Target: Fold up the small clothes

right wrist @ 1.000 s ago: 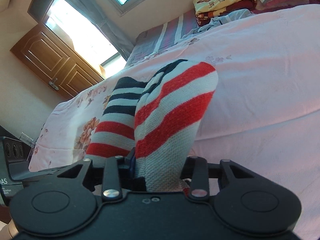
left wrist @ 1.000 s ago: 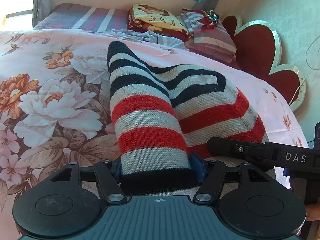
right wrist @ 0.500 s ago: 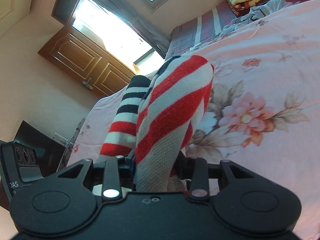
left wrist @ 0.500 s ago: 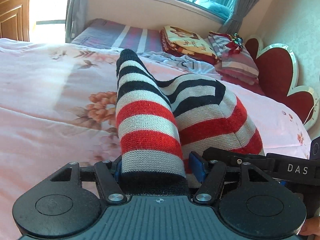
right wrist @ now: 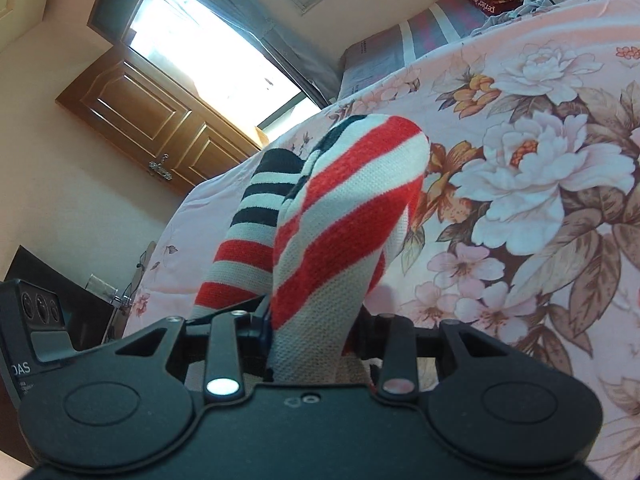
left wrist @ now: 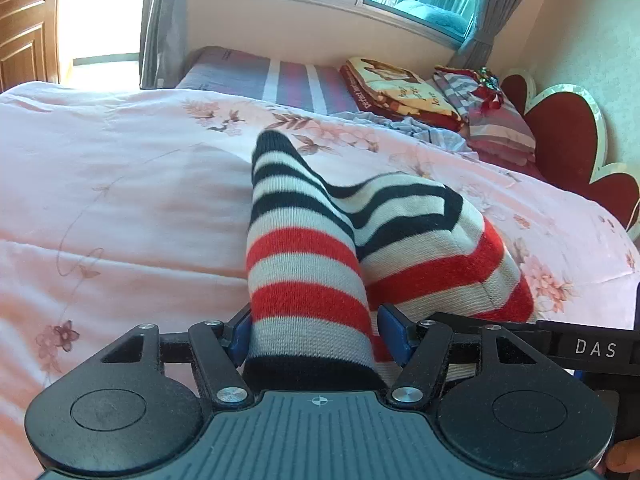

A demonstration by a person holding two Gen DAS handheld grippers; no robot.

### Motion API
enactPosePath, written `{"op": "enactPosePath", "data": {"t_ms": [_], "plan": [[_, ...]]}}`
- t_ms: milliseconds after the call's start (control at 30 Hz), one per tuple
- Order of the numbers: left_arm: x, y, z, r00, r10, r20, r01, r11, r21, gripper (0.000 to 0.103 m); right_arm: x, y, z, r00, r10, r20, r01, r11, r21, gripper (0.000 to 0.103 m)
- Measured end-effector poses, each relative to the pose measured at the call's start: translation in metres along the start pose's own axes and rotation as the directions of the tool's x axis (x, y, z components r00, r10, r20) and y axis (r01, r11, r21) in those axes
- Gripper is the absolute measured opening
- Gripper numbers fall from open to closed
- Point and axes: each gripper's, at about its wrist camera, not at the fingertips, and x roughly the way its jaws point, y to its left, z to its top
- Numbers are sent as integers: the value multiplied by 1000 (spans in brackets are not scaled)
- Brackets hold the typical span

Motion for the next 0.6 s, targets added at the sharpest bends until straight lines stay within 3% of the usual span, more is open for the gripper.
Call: {"op": "enactPosePath", "data": {"t_ms": [100,167,300,400,500,600], "plan": [[13,20,-6,1000,-11,-7,11,1000,0,65,12,-3,-2,993,-115,21,115,993,-17,38],[19,22,-10,1000,-28,-8,28,1000,-14,72,17,-14,-1,983,-184,-2,184,983,-3,43],[20,17,-14,1000,-9,-3,9,999,-32,75,15,2,-6,945,-324,47,327,932,-156,65],[12,13,-8,1000,10,13,-10,999,-32,75,6,10,1,942,-326,78,335,925,-179,56],[5,9,3,997,47,56,-46,999,-15,75,1,15,15,942,-315,115,332,925,-187,55],[22,8,12,995,93,20,-93,996,-12,75,14,17,31,942,-316,115,334,920,-205,55]]}}
